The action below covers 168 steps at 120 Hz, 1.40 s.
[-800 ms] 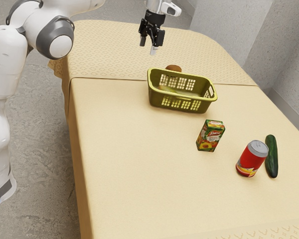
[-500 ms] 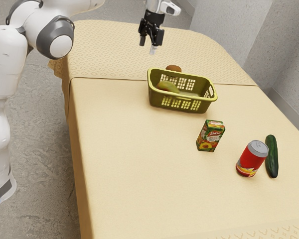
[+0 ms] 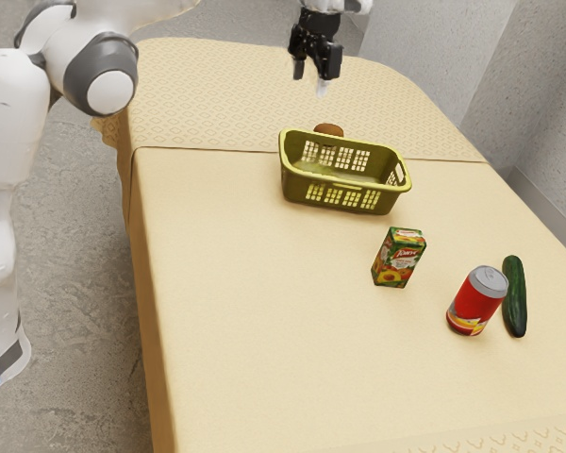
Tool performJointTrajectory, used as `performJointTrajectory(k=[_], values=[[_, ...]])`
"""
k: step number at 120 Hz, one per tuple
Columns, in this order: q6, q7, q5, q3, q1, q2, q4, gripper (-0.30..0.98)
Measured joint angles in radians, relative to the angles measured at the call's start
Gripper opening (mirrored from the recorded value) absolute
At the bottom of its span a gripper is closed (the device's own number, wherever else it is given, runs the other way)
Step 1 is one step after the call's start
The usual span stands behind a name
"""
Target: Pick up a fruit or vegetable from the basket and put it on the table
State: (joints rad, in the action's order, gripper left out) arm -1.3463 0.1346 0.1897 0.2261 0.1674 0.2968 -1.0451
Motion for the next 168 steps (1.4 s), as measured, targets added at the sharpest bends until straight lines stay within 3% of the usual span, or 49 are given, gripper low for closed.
performJointTrajectory(k=[42, 168], values=[[-0.133, -0.040, -0.006, -0.030, 0.000, 0.068, -0.048, 0.69], [-0.216, 0.033, -0.006, -0.031, 0.004, 0.128, -0.193, 0.69]])
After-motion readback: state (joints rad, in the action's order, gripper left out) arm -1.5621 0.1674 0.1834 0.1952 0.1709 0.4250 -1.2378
